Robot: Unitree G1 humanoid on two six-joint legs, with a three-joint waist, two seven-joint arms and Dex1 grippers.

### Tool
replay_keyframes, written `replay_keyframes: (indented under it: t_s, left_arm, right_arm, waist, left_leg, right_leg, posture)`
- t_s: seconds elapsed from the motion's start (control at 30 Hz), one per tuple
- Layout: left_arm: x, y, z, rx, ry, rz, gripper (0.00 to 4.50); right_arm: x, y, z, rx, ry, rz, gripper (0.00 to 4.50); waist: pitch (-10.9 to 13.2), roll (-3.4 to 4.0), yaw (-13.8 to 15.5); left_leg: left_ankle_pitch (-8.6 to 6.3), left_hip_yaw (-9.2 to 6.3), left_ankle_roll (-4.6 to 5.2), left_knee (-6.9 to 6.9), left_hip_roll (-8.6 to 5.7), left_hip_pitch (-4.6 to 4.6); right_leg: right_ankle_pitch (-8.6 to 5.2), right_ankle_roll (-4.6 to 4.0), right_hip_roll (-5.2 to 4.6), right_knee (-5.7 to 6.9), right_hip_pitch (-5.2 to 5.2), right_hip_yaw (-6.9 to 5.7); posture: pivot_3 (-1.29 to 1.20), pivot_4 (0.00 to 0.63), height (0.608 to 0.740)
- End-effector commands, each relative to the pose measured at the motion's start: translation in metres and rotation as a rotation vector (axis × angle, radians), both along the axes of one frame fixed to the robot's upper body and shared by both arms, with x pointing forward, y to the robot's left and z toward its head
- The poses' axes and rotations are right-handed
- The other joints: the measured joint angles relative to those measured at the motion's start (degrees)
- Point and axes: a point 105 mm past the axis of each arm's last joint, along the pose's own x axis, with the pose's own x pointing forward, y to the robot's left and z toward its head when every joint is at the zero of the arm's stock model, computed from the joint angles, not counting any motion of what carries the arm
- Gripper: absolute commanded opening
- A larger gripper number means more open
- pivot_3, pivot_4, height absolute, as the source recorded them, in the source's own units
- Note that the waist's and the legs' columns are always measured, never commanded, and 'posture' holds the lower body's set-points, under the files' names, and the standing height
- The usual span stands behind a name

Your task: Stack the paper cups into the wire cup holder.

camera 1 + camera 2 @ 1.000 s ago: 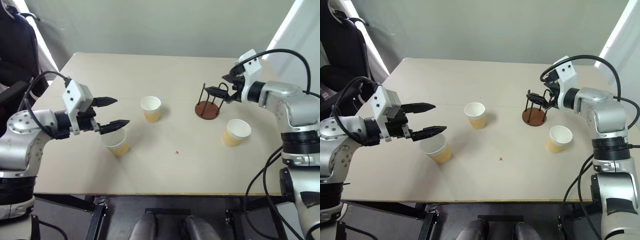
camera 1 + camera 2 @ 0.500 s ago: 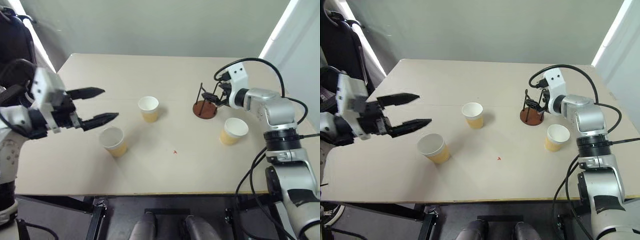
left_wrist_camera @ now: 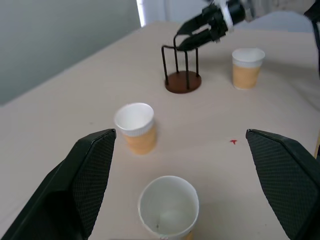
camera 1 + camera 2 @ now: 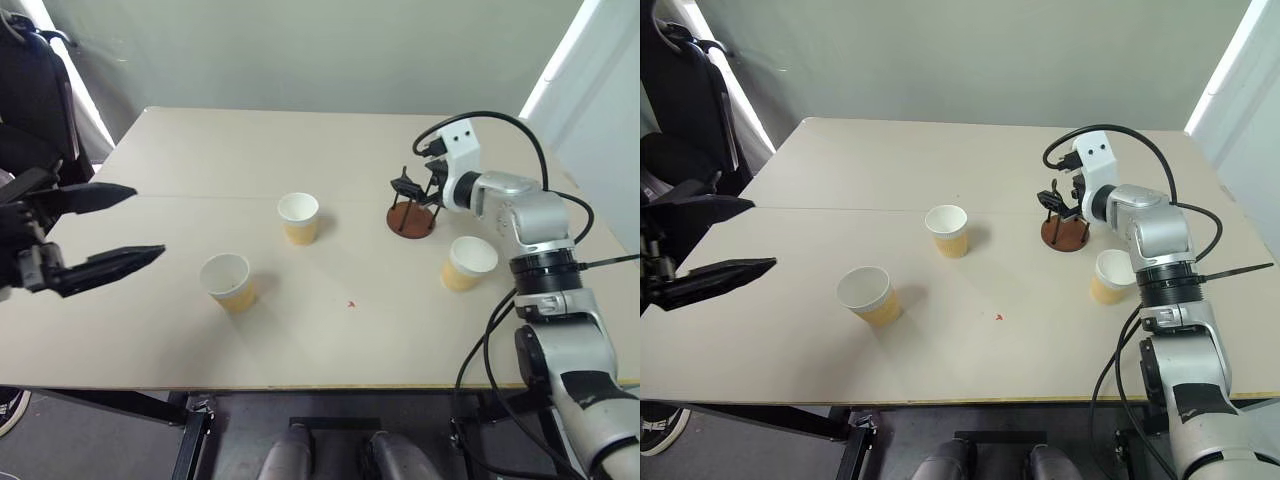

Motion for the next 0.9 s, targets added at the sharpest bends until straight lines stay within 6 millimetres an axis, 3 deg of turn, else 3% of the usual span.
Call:
replay_keyframes:
  t_s: [0.03,0.23,0.37,0.67,0.7,0.9]
  left_arm:
    - [-0.009,-0.002,0.002,0.008,0.011,-0.014,4.46]
    - [-0.008,-0.003,-0.005,-0.009,0.024,-0.002,4.46]
    - [-0.005,-0.005,-0.007,-0.023,0.023,-0.011,4.5]
    - [-0.001,-0.009,-0.01,-0.037,0.033,-0.032,4.5]
    - [0.0,-0.01,-0.011,-0.036,0.036,-0.033,4.5]
    - [0.005,-0.011,-0.011,-0.036,0.037,-0.04,4.5]
  right_arm:
    - [0.003,0.003,0.013,-0.007,-0.052,-0.011,4.5]
    - [0.008,0.006,0.001,-0.008,-0.026,-0.024,4.5]
    - [0.009,0.0,-0.006,-0.022,-0.009,-0.058,3.57]
    - [0.005,-0.003,-0.007,0.0,-0.008,-0.053,0.27]
    - [0.004,-0.002,-0.007,0.003,-0.008,-0.048,0.05]
    - [0.0,0.0,-0.007,0.01,-0.008,-0.031,0.05]
  waist:
    - [0.0,0.0,0.0]
    - [0.0,0.0,-0.02]
    - [0.0,0.0,-0.02]
    - [0.0,0.0,-0.03]
    - [0.0,0.0,-0.02]
    - [0.0,0.0,-0.04]
  left_leg:
    - [-0.01,0.0,-0.01,0.0,0.0,0.0]
    - [-0.05,-0.01,-0.09,0.0,0.01,-0.01]
    - [-0.08,-0.02,-0.14,-0.01,0.02,-0.02]
    - [-0.1,-0.03,-0.17,-0.01,0.02,-0.01]
    - [-0.1,-0.02,-0.17,-0.01,0.02,-0.01]
    - [-0.1,-0.03,-0.18,-0.01,0.03,-0.01]
  right_leg:
    - [-0.01,-0.02,0.0,0.0,0.0,0.0]
    - [0.01,-0.12,0.01,0.02,-0.05,-0.02]
    - [0.01,-0.12,0.01,0.02,-0.08,-0.02]
    - [0.01,-0.14,0.02,0.01,-0.07,-0.03]
    - [0.01,-0.14,0.02,0.01,-0.07,-0.03]
    - [0.01,-0.14,0.02,0.02,-0.07,-0.03]
  posture:
    - [0.0,0.15,0.74]
    - [0.0,0.15,0.74]
    - [0.0,0.15,0.74]
    - [0.0,0.15,0.74]
    - [0.0,0.15,0.74]
    - [0.0,0.15,0.74]
